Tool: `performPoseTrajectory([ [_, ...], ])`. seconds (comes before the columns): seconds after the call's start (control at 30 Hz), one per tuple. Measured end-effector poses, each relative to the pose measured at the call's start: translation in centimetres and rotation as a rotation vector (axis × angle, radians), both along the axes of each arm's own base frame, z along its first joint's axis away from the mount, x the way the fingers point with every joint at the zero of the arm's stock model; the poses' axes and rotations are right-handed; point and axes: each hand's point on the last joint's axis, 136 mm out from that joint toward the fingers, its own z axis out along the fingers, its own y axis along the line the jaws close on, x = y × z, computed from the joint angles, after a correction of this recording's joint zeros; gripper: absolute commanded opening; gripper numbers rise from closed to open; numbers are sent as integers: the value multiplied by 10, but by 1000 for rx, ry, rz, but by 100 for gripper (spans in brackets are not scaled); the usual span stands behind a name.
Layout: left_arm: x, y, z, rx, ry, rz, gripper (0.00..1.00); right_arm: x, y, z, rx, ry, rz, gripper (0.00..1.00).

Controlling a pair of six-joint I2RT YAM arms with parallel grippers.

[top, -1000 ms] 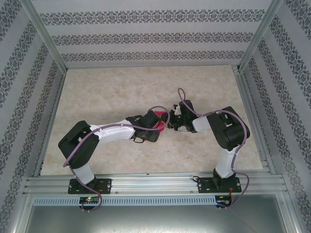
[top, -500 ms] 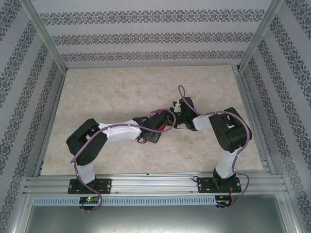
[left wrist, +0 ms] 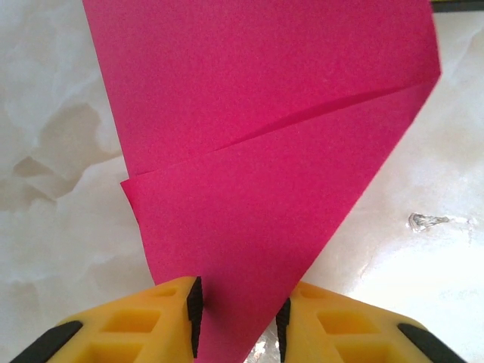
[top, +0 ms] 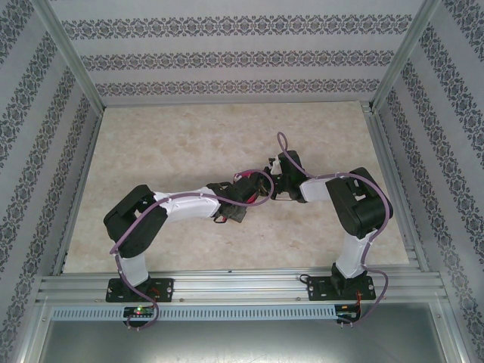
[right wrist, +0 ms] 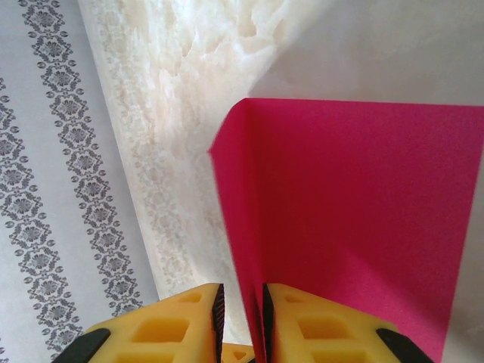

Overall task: Fold a paper plane with a square sheet of paper (pick it up from the middle)
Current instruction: Fourth fold the wing at the center of the table.

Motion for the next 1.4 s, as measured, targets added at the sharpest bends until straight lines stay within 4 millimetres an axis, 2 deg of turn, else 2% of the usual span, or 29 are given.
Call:
performPoseTrajectory([
  [0.17, 0, 0, 0, 2, -2, 1, 22, 0, 0, 0, -1, 0, 1, 24],
  [0.37, 1, 1, 0, 5, -6, 2, 18, -1, 0, -1, -7, 5, 4, 26],
  [0.5, 1, 1, 0, 8, -8, -1, 15, -4, -2, 2, -23, -1, 16, 31],
  [0.63, -1, -2, -1, -4, 10, -20, 13, -6, -8, 14, -52, -33, 22, 36],
  [0.8, -4, -10, -2, -104, 89, -40, 13, -5, -29, 38, -123, -118, 0, 41],
  [0.97, 3, -12, 1, -278, 179, -29, 13, -8, -41, 56, -171, -197, 6, 38],
  [1.13, 3, -11, 0, -439, 265, -16, 13, -19, -42, 46, -188, -189, 35, 34],
  [1.23, 2, -12, 2, -535, 313, -10, 13, -27, -34, 44, -192, -188, 68, 30],
  [1.4, 2, -12, 6, -648, 363, 1, 13, -40, -13, 35, -198, -187, 141, 17],
])
